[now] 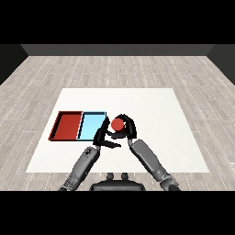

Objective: Pick the red can and put it in the red box

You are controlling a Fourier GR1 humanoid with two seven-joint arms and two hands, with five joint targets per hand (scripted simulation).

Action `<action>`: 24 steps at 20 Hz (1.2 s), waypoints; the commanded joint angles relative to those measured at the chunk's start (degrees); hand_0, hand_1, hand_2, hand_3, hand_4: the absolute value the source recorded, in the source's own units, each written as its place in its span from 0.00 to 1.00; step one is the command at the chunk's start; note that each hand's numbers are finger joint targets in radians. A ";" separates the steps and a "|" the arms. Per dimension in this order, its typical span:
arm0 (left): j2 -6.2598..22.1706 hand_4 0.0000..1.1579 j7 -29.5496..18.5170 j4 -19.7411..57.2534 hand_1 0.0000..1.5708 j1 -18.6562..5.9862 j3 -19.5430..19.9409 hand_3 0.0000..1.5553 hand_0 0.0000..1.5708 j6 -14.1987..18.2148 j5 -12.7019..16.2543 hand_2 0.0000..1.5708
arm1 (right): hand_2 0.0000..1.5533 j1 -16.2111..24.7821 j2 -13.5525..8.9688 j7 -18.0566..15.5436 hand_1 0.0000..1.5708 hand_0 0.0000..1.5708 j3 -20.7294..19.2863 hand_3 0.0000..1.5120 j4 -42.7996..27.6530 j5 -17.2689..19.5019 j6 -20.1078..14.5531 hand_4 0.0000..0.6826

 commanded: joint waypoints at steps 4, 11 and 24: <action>-0.11 0.00 -0.60 3.58 0.00 -3.53 -3.95 0.00 0.00 3.44 3.74 0.00 | 0.93 -1.44 0.01 -3.00 0.92 0.92 2.60 0.91 2.34 -2.99 -0.92 0.92; -0.11 0.00 -8.20 8.47 0.00 -3.32 -6.22 0.00 0.00 2.66 7.51 0.00 | 0.93 -1.07 0.01 -0.64 0.95 0.95 2.78 0.91 -0.40 -3.98 0.46 0.90; -0.09 0.52 0.49 2.99 0.00 -3.94 -4.97 0.00 0.00 12.70 1.57 0.00 | 0.93 -8.06 0.01 -6.84 0.93 0.93 11.80 0.90 7.62 -13.00 -7.47 0.92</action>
